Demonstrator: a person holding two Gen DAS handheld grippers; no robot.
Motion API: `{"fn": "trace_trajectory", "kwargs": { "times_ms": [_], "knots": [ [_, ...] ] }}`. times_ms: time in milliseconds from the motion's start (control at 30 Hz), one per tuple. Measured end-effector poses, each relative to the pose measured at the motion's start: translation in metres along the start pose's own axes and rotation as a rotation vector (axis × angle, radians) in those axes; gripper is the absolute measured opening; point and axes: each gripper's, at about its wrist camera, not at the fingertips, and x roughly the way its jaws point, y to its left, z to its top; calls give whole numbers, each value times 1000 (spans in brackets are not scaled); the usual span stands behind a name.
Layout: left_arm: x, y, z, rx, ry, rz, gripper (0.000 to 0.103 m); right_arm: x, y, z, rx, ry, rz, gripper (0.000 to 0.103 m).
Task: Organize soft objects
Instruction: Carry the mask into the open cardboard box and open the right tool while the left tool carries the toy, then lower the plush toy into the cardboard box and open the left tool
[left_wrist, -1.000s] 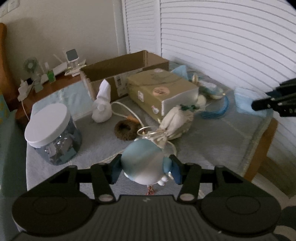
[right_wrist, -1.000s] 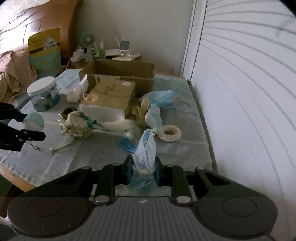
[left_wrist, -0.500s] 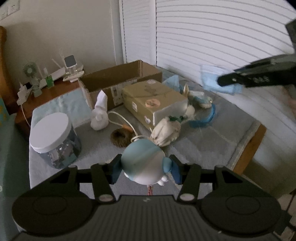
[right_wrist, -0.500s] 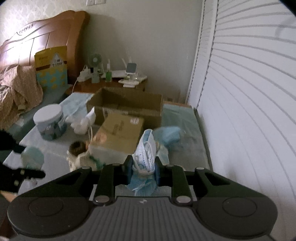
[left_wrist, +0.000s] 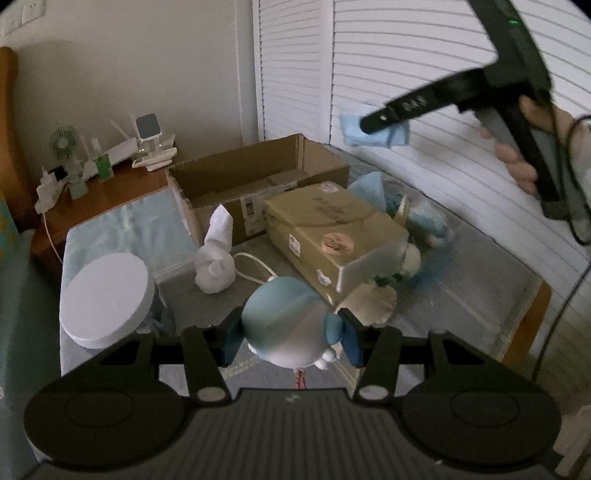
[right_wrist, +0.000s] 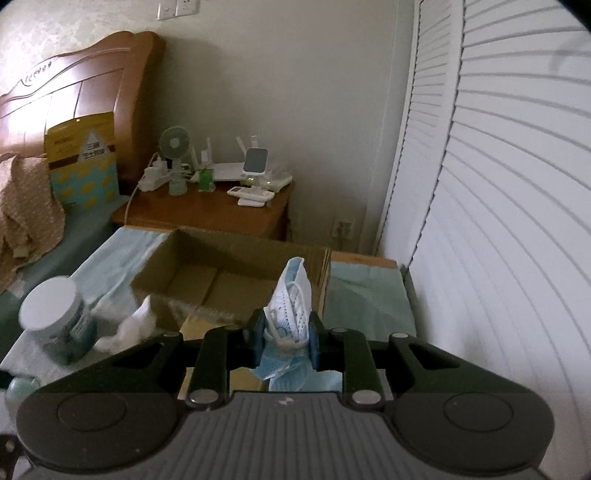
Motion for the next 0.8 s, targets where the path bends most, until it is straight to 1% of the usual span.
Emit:
{"fn": "trace_trajectory", "kwargs": {
  "times_ms": [167, 367, 433, 467, 500, 533, 567, 600, 767, 800],
  "knots": [
    [12, 9, 3, -20, 22, 11, 53, 39, -5, 24, -3, 15, 20, 27],
    [21, 18, 5, -43, 40, 26, 53, 80, -6, 43, -21, 30, 48, 27],
    [24, 19, 4, -50, 46, 30, 53, 93, -7, 47, -16, 43, 55, 30],
    [24, 20, 4, -52, 50, 31, 53, 99, -8, 48, -16, 49, 55, 37],
    [25, 20, 4, -53, 53, 33, 53, 103, -9, 48, -15, 46, 43, 53],
    [26, 21, 4, -53, 56, 35, 53, 107, -10, 47, -17, 46, 24, 64],
    [26, 21, 4, -53, 57, 36, 53, 108, -12, 45, -15, 46, 15, 80],
    [26, 22, 4, -53, 58, 36, 53, 109, -15, 43, -6, 43, 6, 88],
    [26, 22, 8, -44, 63, 34, 53, 89, -26, 30, 68, 11, 22, 103],
    [26, 22, 8, -41, 63, 32, 53, 83, -26, 27, 71, 6, 20, 103]
  ]
}}
